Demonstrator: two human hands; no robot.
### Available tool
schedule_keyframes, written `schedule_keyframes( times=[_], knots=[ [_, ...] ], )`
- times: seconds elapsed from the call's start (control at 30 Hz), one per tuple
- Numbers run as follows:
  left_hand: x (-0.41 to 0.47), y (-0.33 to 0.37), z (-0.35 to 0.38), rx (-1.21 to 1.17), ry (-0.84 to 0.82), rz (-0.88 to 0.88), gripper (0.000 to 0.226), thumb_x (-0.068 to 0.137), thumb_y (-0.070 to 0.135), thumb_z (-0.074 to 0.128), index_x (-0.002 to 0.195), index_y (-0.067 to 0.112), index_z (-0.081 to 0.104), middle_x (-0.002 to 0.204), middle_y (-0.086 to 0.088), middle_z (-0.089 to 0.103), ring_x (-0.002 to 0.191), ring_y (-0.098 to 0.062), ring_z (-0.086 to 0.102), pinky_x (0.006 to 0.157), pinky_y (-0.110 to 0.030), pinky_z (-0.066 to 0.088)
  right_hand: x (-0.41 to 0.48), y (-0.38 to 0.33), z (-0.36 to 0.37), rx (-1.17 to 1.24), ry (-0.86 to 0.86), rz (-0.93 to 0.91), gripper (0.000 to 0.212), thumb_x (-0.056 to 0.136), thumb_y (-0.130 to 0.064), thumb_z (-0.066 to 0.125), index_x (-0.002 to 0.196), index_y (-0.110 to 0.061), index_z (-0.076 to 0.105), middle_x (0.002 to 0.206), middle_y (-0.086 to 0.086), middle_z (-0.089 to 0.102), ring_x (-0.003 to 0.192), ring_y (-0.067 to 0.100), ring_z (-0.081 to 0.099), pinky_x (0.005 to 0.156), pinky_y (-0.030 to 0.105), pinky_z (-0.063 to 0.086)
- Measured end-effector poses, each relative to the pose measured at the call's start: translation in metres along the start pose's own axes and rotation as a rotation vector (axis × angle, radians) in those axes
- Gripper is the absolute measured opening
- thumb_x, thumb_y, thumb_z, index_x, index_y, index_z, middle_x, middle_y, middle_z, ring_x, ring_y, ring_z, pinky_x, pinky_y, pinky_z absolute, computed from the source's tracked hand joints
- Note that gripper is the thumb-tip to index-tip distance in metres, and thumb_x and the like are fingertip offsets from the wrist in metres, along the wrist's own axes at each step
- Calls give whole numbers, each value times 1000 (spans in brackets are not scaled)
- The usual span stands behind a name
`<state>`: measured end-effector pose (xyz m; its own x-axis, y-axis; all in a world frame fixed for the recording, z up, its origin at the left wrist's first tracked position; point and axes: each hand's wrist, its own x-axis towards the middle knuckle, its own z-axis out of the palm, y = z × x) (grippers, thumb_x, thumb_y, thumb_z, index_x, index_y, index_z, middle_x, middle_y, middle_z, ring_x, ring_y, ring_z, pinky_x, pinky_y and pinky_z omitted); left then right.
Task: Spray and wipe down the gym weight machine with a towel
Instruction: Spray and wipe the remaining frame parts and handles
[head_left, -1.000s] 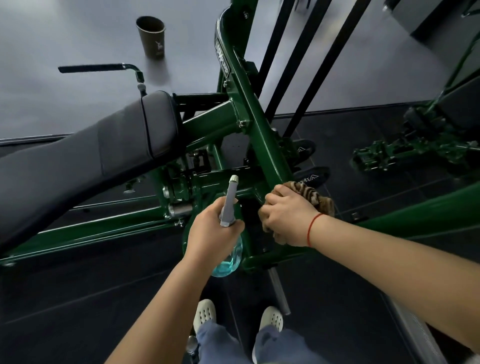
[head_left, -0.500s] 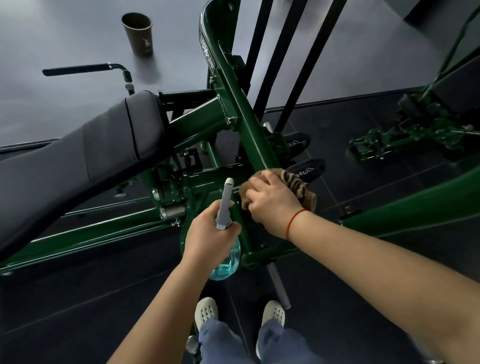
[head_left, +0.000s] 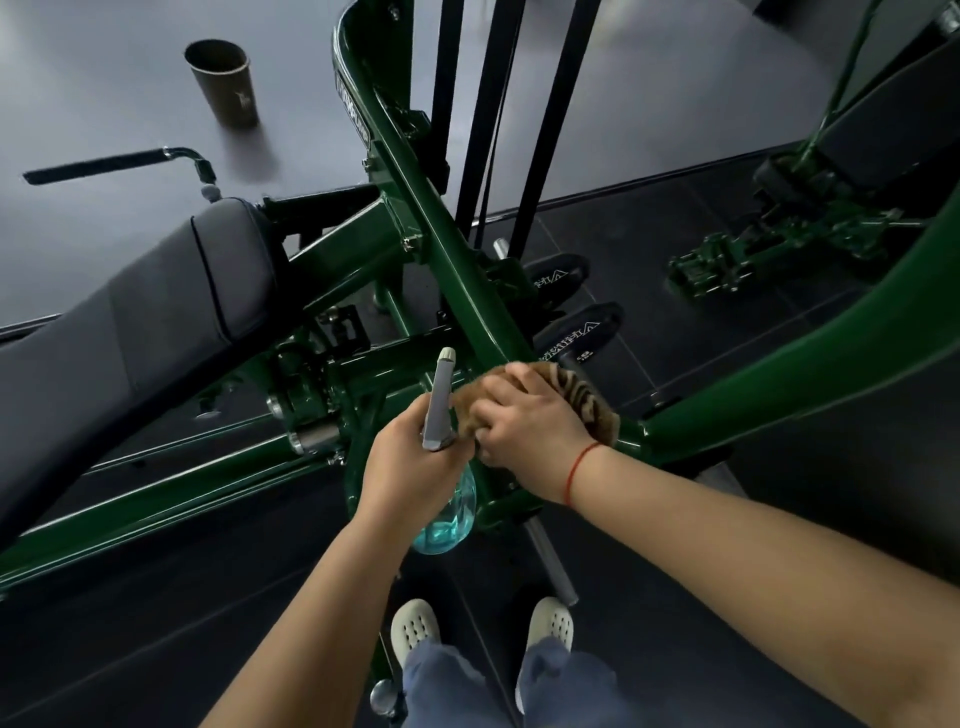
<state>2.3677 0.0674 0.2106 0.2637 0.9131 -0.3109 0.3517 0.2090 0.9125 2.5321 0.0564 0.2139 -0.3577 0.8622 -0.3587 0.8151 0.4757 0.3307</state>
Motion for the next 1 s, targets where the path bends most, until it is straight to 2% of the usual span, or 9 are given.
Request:
schedule_keyframes(
  times=[0.1, 0.27, 0.4, 0.47, 0.6, 0.67, 0.77, 0.93, 1.0],
  knots=[
    [-5, 4, 5, 17, 33, -19, 29, 81, 7, 72, 75, 30, 55, 61, 10, 57, 58, -15, 50, 57, -36, 43, 13, 0, -9, 58, 79, 55, 20, 89, -25, 69, 107, -24, 76, 128, -1, 62, 137, 36, 42, 118, 57, 21],
    [-20, 6, 12, 20, 87, -34, 15, 80, 6, 71, 88, 14, 61, 78, -16, 64, 61, -22, 53, 57, -43, 48, 0, 3, -3, 33, 125, -3, 19, 89, -20, 66, 103, -21, 79, 122, 1, 66, 136, 36, 46, 118, 57, 23],
    [-35, 9, 27, 6, 123, -51, 16, 81, 5, 71, 86, 16, 61, 69, -6, 60, 55, -14, 50, 53, -36, 44, -24, 4, 3, 64, 140, -34, 23, 92, -17, 62, 111, -17, 76, 127, 2, 64, 140, 35, 41, 122, 56, 18],
    [-44, 11, 37, -16, 131, -50, 18, 81, 4, 71, 87, 19, 61, 66, 0, 57, 53, -12, 48, 52, -32, 42, -38, 6, 8, 35, 107, -61, 27, 95, -17, 59, 119, -17, 72, 133, 1, 59, 143, 34, 36, 123, 55, 15],
    [-65, 12, 58, -59, 154, -38, 21, 80, 5, 71, 94, 19, 63, 70, -10, 61, 57, -17, 50, 57, -38, 43, -66, 10, 14, -70, 11, -119, 34, 99, -20, 54, 131, -19, 64, 146, 0, 46, 148, 33, 23, 121, 52, 12],
    [-75, 11, 65, -74, 170, -37, 26, 81, 5, 70, 95, 25, 63, 69, -7, 60, 57, -16, 50, 58, -38, 44, -77, 11, 18, -128, -52, -143, 34, 99, -20, 54, 131, -18, 64, 146, 1, 44, 147, 34, 22, 119, 51, 13],
    [-91, 9, 73, -64, 201, -35, 35, 81, 6, 70, 96, 37, 62, 68, 3, 59, 56, -12, 51, 59, -37, 45, -91, 9, 23, -166, -118, -135, 30, 97, -21, 57, 125, -18, 68, 136, 1, 50, 138, 35, 29, 116, 49, 21],
    [-116, 8, 74, -56, 249, -48, 29, 82, 5, 69, 79, 31, 59, 58, 9, 55, 51, -8, 47, 48, -19, 40, -108, 4, 14, -210, -200, -73, 28, 95, -20, 56, 121, -21, 67, 118, -1, 59, 119, 32, 39, 101, 44, 31],
    [-124, 9, 72, -47, 269, -38, 27, 82, 6, 70, 79, 30, 58, 57, 8, 56, 49, -7, 47, 50, -21, 42, -116, 6, 9, -219, -236, -51, 27, 94, -23, 55, 118, -24, 66, 113, -2, 61, 114, 30, 42, 97, 42, 31]
  ],
)
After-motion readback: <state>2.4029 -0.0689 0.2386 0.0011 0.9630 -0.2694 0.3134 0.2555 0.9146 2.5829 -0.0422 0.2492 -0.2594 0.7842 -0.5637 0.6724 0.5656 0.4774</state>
